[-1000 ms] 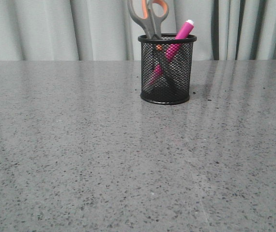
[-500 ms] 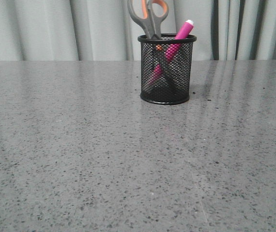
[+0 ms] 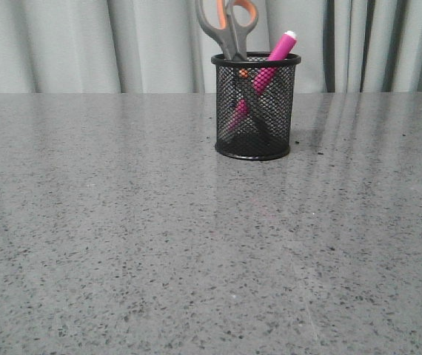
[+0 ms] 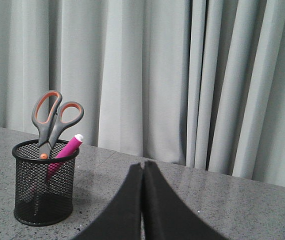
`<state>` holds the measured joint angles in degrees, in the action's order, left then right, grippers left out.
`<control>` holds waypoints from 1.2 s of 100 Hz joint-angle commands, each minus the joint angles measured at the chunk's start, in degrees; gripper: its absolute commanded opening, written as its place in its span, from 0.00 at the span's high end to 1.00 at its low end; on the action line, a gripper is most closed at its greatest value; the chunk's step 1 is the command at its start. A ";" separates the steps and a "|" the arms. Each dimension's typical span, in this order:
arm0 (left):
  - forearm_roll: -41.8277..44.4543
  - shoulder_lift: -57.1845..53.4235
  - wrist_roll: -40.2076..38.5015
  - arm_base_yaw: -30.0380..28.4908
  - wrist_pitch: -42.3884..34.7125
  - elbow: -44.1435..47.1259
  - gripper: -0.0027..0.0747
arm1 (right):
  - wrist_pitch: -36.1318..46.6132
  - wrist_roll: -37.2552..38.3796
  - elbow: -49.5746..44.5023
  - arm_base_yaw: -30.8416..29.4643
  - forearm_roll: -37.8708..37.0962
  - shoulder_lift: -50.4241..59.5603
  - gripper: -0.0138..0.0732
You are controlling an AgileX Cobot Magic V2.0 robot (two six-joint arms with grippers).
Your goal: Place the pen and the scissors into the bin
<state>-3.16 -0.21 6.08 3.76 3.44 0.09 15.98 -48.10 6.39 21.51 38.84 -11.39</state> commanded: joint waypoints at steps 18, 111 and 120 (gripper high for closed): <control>0.27 -1.94 -0.93 -0.09 -4.19 2.48 0.99 | 3.60 -0.35 1.47 -0.36 -1.15 -0.52 0.93; 0.27 -1.94 -0.93 -0.09 -4.19 2.48 0.99 | 7.62 0.55 1.47 -0.73 -3.06 -0.52 0.93; 0.27 -1.94 -0.93 -0.09 -4.19 2.48 0.99 | 6.15 9.87 1.47 -3.62 -12.00 -0.52 0.93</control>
<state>-2.83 -0.21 5.53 3.76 3.44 0.09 19.43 -44.71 6.39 20.39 34.52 -11.39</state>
